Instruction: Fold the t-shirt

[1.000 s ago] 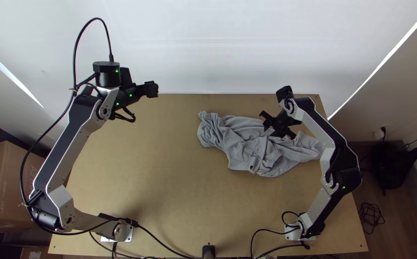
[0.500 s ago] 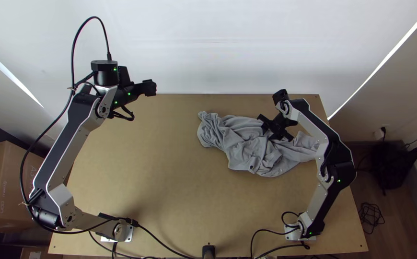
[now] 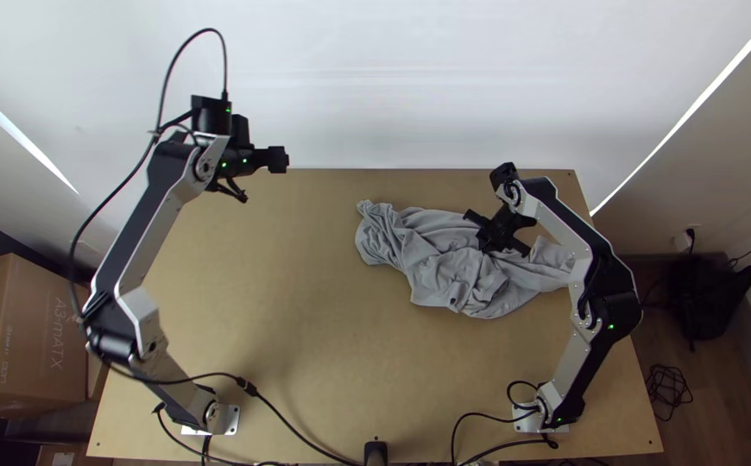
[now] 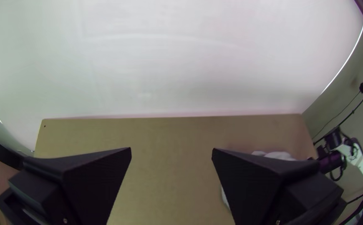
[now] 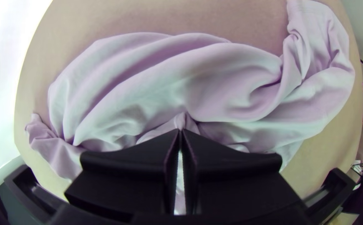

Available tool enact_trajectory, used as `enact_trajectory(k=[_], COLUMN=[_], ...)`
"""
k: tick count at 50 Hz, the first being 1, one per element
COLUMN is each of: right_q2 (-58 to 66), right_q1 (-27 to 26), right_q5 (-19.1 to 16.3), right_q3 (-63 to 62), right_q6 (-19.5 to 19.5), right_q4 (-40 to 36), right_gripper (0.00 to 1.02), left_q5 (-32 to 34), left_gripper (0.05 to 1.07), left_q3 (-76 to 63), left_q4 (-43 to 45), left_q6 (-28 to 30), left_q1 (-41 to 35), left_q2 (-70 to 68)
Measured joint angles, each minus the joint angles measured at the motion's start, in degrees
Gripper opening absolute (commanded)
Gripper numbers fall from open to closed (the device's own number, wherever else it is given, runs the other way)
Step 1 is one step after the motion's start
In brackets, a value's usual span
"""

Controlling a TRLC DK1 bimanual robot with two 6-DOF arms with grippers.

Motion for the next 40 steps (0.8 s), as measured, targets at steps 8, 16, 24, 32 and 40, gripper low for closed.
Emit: enact_trajectory(k=[8, 16, 24, 32, 40], right_q2=[-3.21, -5.88, -6.56, -7.50, -8.79], right_q1=[-1.20, -1.99, -2.40, -2.49, -2.49], right_q5=[0.28, 0.48, 1.53, 1.95, 1.97], right_q3=[0.00, -0.07, -0.11, -0.11, -0.11], right_q6=[-0.44, -0.61, -0.81, -0.81, -1.68], right_q4=[-1.07, -1.53, -2.08, -2.67, -2.75], right_gripper=[0.03, 0.03, 0.03, 0.03, 0.03], left_q5=[0.04, 5.86, 7.37, 7.82, 8.00], left_gripper=[1.03, 1.01, 1.01, 1.01, 1.01], left_q3=[13.57, 16.74, 16.83, 16.83, 16.83], left_q4=[-6.32, -6.86, -6.78, -6.32, -4.42], left_q6=[3.26, 4.96, 4.92, 4.17, 3.50], left_q1=[-0.46, -2.56, -6.34, -9.09, -9.68], left_q2=[12.50, 18.82, 21.92, 23.63, 24.79])
